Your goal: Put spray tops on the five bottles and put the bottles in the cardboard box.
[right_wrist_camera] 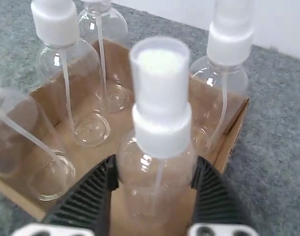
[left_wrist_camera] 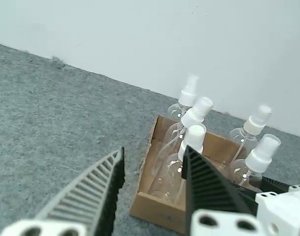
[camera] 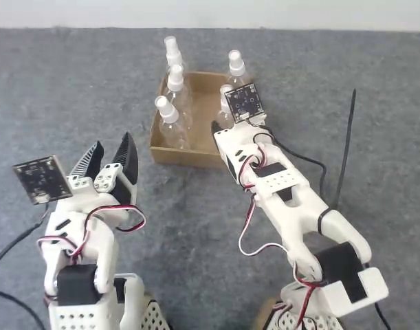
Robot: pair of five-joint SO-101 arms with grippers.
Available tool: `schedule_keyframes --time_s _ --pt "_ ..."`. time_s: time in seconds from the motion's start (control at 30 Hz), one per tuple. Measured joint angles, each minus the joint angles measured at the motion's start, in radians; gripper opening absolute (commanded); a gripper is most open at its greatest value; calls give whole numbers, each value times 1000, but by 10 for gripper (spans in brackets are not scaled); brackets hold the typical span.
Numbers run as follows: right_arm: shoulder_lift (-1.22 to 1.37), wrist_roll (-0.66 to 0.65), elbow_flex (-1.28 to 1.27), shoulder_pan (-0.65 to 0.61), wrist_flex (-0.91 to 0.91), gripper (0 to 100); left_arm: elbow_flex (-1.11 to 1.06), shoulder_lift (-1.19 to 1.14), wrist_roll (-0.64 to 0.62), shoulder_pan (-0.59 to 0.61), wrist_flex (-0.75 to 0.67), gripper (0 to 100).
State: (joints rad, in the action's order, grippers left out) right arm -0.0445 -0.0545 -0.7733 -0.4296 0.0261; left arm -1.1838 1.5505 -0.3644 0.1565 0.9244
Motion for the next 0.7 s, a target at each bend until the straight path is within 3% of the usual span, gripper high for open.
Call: schedule_keyframes --time_s 0.27,0.43,0.7 --pt "0 0 0 0 -6 172 0 0 0 0 0 182" --pt "0 0 0 0 -6 251 0 0 0 0 0 182" --pt "0 0 0 0 -44 258 0 0 0 0 0 182"
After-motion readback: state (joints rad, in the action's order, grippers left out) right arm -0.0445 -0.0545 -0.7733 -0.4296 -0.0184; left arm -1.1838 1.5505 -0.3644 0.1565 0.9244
